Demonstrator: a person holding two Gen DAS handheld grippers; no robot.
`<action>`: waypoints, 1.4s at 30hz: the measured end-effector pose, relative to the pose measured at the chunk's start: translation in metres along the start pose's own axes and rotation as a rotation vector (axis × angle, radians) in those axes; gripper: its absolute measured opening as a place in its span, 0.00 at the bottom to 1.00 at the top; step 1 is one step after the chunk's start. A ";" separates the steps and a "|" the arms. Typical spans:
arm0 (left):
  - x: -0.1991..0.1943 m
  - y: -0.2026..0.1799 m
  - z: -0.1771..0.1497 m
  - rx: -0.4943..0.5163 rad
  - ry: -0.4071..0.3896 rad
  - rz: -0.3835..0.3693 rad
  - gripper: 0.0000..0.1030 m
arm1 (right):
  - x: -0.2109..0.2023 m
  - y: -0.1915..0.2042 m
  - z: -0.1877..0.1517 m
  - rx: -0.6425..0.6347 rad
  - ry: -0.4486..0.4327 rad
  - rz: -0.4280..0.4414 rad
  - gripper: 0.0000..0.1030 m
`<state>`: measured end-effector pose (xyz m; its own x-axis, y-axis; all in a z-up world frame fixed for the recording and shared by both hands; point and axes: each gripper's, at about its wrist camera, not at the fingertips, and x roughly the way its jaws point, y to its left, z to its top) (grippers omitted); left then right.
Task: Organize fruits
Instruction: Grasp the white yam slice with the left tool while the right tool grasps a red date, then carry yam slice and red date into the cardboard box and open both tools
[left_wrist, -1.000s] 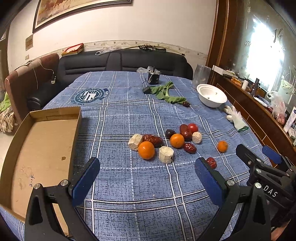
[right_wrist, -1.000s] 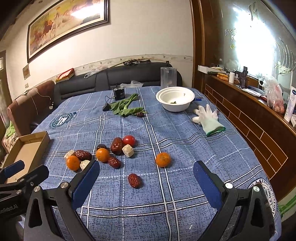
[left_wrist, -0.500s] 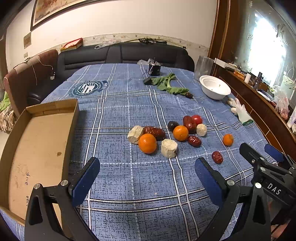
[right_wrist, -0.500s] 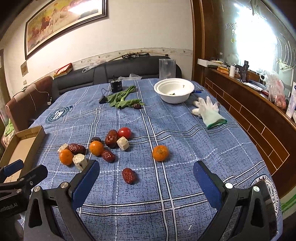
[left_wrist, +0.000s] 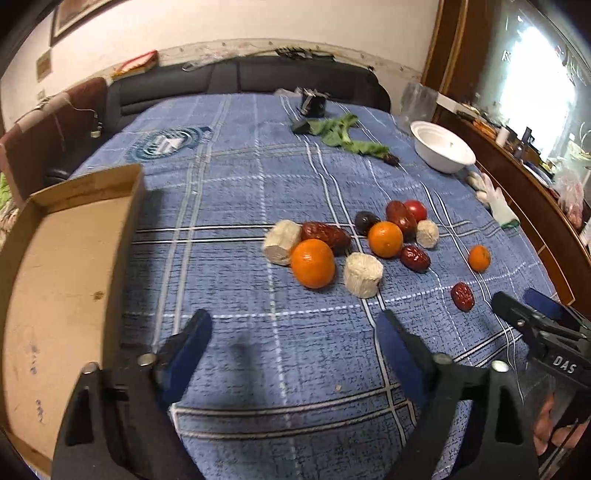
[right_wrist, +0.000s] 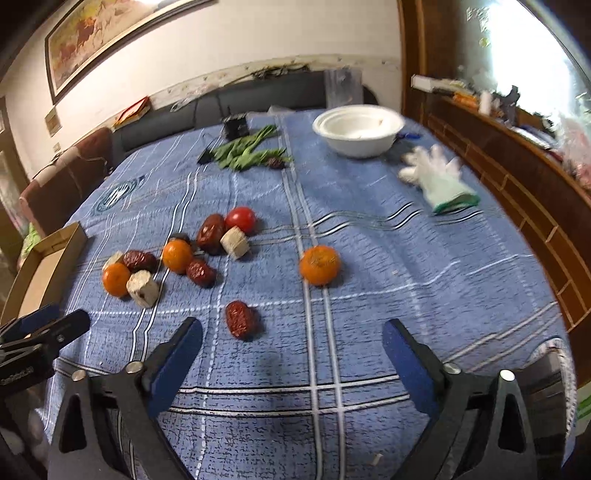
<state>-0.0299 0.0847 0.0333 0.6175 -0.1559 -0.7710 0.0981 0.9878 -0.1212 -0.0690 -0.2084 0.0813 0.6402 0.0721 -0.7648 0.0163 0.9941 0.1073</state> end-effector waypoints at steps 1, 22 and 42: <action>0.005 -0.001 0.002 0.002 0.016 -0.019 0.71 | 0.004 0.001 0.000 -0.006 0.015 0.011 0.89; 0.056 -0.049 0.023 0.137 0.041 -0.095 0.29 | 0.043 0.029 0.006 -0.124 0.098 0.087 0.55; -0.032 0.023 0.010 -0.023 -0.074 -0.084 0.29 | -0.013 0.060 0.006 -0.173 0.020 0.157 0.23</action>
<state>-0.0400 0.1127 0.0615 0.6638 -0.2370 -0.7093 0.1345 0.9708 -0.1985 -0.0713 -0.1506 0.1015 0.6092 0.2268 -0.7599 -0.2152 0.9695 0.1169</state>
